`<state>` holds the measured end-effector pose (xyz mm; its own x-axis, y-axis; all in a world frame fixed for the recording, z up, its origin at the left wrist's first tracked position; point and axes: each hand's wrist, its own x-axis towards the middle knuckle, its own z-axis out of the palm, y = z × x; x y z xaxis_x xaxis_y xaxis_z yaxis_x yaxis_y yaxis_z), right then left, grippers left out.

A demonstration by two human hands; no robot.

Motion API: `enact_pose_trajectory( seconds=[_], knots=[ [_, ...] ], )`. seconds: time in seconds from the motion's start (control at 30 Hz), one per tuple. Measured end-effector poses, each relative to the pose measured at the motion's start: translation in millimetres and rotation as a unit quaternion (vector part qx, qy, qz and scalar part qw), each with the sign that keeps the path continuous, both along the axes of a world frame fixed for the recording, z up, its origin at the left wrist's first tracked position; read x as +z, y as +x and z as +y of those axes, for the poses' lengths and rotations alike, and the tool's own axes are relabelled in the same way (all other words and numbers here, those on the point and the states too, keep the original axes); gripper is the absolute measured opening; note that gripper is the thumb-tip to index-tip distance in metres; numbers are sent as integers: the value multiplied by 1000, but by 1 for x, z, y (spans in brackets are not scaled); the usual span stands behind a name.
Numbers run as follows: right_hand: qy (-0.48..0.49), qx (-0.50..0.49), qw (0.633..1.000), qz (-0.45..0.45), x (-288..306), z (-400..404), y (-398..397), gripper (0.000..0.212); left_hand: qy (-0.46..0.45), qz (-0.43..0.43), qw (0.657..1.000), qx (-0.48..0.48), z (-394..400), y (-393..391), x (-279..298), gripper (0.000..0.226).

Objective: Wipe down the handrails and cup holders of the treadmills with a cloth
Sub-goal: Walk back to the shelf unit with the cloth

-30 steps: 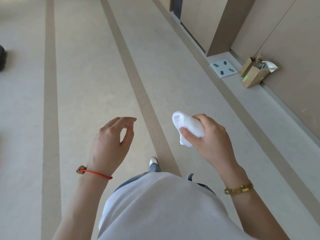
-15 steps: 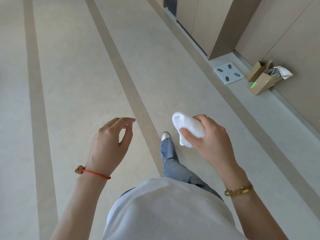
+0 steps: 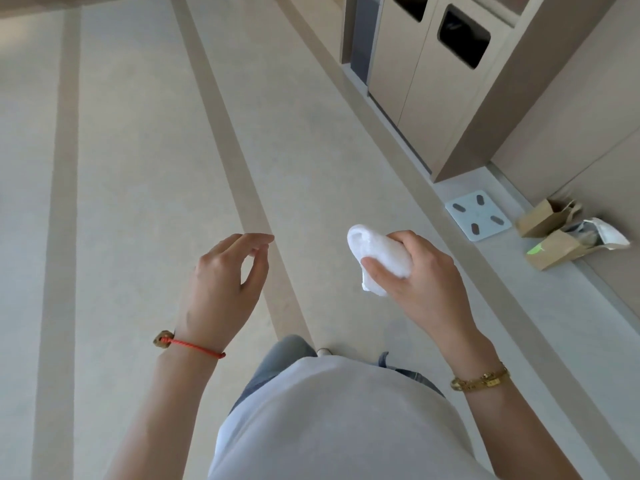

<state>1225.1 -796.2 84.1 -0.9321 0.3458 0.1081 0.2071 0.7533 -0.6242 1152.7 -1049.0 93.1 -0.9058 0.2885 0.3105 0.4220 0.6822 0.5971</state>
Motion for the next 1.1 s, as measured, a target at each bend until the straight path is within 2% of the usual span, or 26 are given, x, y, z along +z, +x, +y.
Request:
enact_pose_trajectory(
  seconds=[0.4, 0.67, 0.9, 1.1],
  knots=[
    [-2, -49, 998, -26, -25, 69, -235, 38, -2, -15, 998, -61, 89, -267, -20, 20],
    [6, -119, 993, -2, -11, 124, -407, 42, -4, -8, 991, -136, 160, -468, 5, 21],
    [7, -179, 984, -10, -6, 173, -498, 54, -24, 8, 978, -206, 224, -590, 16, 21],
    [13, -211, 977, -20, -20, 230, -575, 64, -25, 1, 969, -244, 294, -685, 2, 21]
  ],
)
